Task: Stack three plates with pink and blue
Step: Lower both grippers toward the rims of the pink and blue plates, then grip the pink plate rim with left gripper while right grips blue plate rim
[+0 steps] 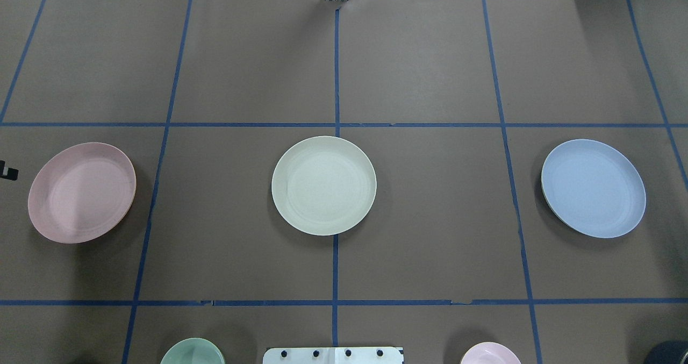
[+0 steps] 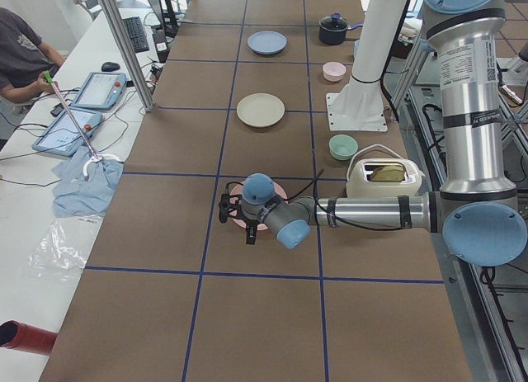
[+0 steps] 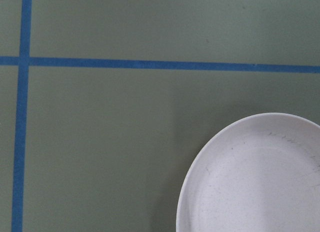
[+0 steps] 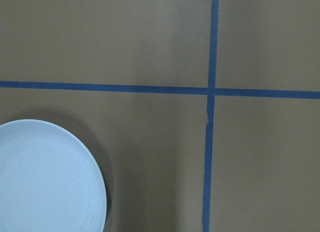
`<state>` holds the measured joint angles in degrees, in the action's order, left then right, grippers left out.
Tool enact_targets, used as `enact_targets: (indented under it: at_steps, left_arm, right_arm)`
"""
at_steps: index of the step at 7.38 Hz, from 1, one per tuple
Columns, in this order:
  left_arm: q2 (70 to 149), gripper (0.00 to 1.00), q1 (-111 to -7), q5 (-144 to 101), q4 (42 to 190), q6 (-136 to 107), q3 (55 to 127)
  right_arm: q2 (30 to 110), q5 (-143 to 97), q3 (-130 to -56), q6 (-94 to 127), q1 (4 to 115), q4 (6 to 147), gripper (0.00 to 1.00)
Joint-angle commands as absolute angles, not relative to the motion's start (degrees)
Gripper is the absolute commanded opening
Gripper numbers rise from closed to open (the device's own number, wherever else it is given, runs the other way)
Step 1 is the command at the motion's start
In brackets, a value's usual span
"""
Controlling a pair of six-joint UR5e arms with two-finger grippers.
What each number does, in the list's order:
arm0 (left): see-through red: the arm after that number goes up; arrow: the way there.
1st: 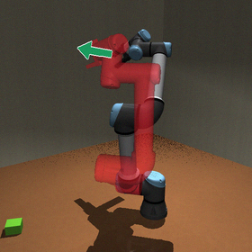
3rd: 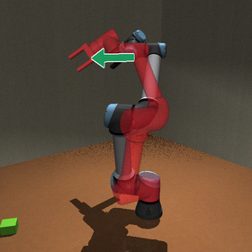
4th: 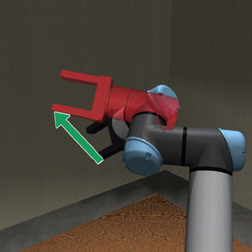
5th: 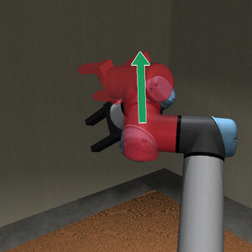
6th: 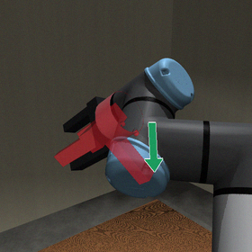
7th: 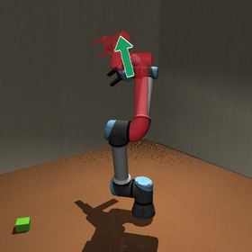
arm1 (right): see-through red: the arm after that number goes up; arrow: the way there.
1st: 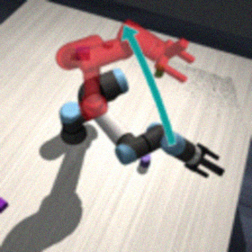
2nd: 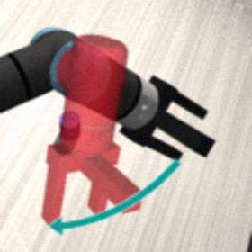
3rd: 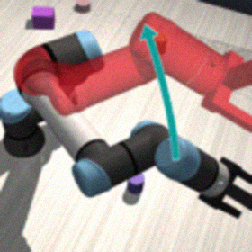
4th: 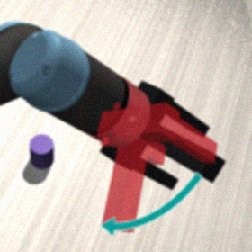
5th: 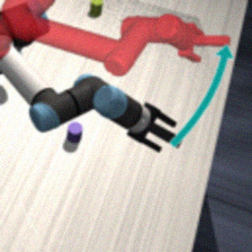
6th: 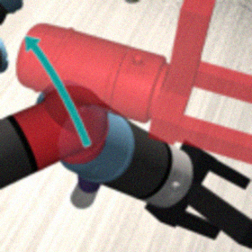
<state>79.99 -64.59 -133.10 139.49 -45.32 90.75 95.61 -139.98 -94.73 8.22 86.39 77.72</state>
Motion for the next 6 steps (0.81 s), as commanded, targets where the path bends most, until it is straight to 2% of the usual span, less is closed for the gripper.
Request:
enact_targets:
  at_steps: [1, 3, 5, 6]
  left_arm:
    - [79.7, 0.98, -60.7, -130.7, 143.2, -49.4, 89.2]
    - [79.8, 0.93, -57.7, -129.3, 144.9, -53.8, 89.1]
    - [80.1, 0.90, -54.8, -126.7, 145.2, -54.2, 89.1]
    - [80.6, 0.75, -53.9, -126.8, 145.1, -54.2, 88.2]
  right_arm:
    - [96.4, -137.5, -94.7, 19.6, 81.1, 66.7, 1.00]
    - [96.6, -135.8, -94.4, 30.2, 75.4, 59.9, 1.00]
    - [96.7, -135.6, -94.3, 32.8, 71.2, 59.6, 1.00]
    - [96.7, -135.6, -94.3, 32.8, 70.4, 59.7, 1.00]
